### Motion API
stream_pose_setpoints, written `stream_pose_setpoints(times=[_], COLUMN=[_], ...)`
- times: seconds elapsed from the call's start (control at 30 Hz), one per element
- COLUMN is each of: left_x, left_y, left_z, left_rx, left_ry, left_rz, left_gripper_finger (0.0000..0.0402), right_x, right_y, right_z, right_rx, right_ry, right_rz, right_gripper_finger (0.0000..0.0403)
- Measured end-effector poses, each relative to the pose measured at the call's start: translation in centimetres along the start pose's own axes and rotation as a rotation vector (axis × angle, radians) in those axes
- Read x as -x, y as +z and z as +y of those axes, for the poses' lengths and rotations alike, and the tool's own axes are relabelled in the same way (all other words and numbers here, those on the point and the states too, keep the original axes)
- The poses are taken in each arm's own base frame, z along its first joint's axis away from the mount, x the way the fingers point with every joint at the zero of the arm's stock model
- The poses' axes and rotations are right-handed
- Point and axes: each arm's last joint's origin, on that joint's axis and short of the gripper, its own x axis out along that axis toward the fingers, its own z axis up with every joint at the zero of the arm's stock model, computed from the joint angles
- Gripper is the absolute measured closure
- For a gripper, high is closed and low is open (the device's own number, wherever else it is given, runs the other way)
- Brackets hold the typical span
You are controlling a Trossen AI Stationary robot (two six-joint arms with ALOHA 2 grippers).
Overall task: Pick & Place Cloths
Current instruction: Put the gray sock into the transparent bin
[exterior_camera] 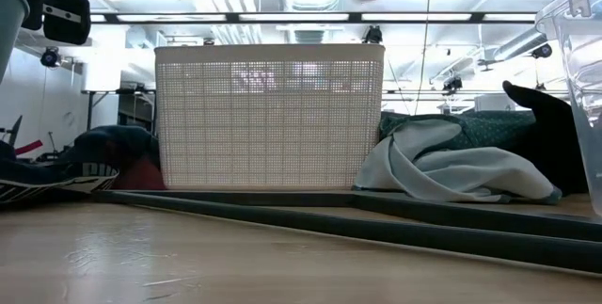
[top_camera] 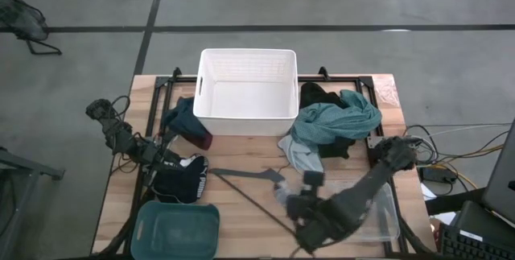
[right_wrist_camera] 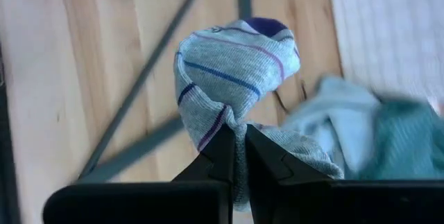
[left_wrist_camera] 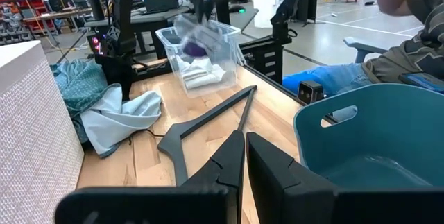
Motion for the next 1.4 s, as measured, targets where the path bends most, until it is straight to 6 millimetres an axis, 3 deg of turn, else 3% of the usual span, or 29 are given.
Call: stream_pose_setpoints(times=[0.23, 0.43, 0.53, 0.73, 1.0, 1.2, 1.4], left_x=[0.0, 0.0, 0.0, 0.0, 0.0, 0.0, 0.0], left_y=[0.0, 0.0, 0.0, 0.0, 0.0, 0.0, 0.0], left_z=[0.0, 0.0, 0.0, 0.0, 0.0, 0.0, 0.0], left_rx=[0.000, -0.001, -0.001, 0.000, 0.000, 0.000, 0.000], left_ry=[0.000, -0.001, 0.000, 0.000, 0.000, 0.000, 0.000], left_rz=[0.001, 0.001, 0.002, 0.000, 0.000, 0.000, 0.001], left_gripper_finger=[0.0378, 0.0378, 0.0378, 0.0378, 0.0378, 0.0378, 0.0378], right_x=[5.4, 6.8, 6.1, 2.8, -0.3, -1.2, -1.3], right_y=[-3.2, -5.6, -6.7, -9.4, -12.0, -12.7, -12.7], right_z=[-1.2, -1.4, -1.3, -0.8, -0.8, -0.8, -0.9], right_rx=[-0.115, -0.246, -0.319, -0.389, -0.382, -0.372, -0.407], right_ry=[0.083, 0.149, 0.143, 0.054, -0.059, -0.096, -0.118], right_rz=[-0.027, 0.043, 0.134, 0.383, 0.562, 0.592, 0.551], right_gripper_finger=[0.0390, 0.0390, 0.0390, 0.0390, 0.0390, 0.0386, 0.0332])
